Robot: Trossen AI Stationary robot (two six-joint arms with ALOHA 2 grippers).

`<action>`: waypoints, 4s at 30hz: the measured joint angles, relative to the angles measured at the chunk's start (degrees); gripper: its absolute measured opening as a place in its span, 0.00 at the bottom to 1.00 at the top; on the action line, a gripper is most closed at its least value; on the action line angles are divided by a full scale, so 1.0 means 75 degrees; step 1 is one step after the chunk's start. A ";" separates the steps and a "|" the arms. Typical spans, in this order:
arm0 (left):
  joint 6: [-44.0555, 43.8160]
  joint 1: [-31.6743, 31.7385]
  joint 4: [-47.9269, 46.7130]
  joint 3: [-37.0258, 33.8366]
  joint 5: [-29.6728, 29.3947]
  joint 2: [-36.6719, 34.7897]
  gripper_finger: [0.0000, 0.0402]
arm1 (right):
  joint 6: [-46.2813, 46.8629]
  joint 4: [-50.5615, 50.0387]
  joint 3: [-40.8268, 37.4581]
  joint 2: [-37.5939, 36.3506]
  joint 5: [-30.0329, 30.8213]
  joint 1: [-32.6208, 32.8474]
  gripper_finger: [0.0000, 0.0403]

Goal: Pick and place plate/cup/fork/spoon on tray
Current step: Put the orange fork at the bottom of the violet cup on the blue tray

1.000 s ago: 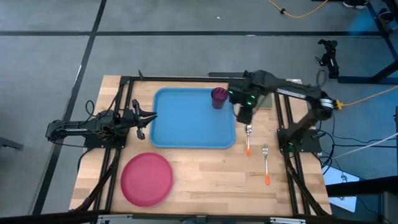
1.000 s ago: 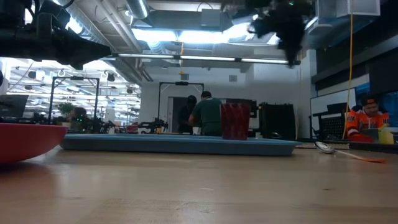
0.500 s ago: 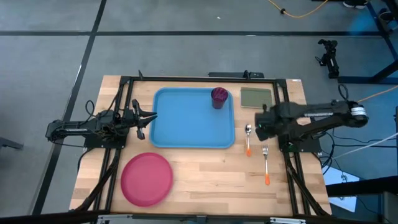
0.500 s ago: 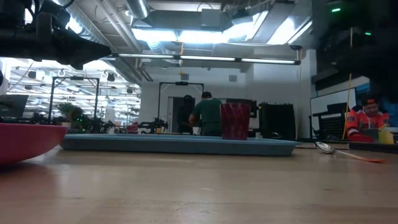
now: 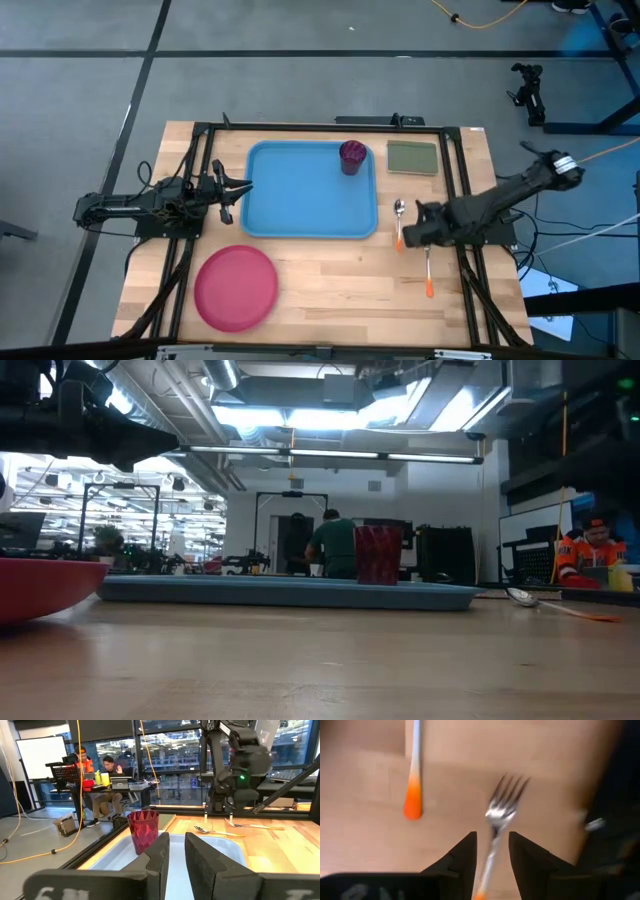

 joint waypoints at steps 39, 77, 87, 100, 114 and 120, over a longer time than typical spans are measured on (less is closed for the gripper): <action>0.0000 0.0001 0.0000 0.0000 -0.0002 0.0000 0.14 | 0.2665 0.1803 -0.0468 0.1980 0.0056 0.1709 0.08; 0.0000 0.0003 0.0002 0.0000 -0.0003 0.0000 0.14 | -0.4033 0.4159 0.1726 0.2580 0.0752 -0.3461 0.01; 0.0000 0.0003 0.0003 0.0000 -0.0001 0.0000 0.14 | -0.4792 0.4139 0.1726 0.3191 0.0197 -0.4557 0.01; 0.0000 0.0000 0.0003 0.0000 -0.0003 0.0000 0.14 | -0.5145 0.4612 0.1735 0.3740 0.0203 -0.5187 0.02; 0.0000 0.0002 0.0000 0.0000 -0.0002 0.0000 0.14 | -0.5368 0.4788 0.1734 0.3749 0.0210 -0.5189 0.09; 0.0000 0.0002 0.0000 0.0000 -0.0003 0.0000 0.14 | -0.5330 0.4495 0.1732 0.3749 0.0424 -0.5189 0.10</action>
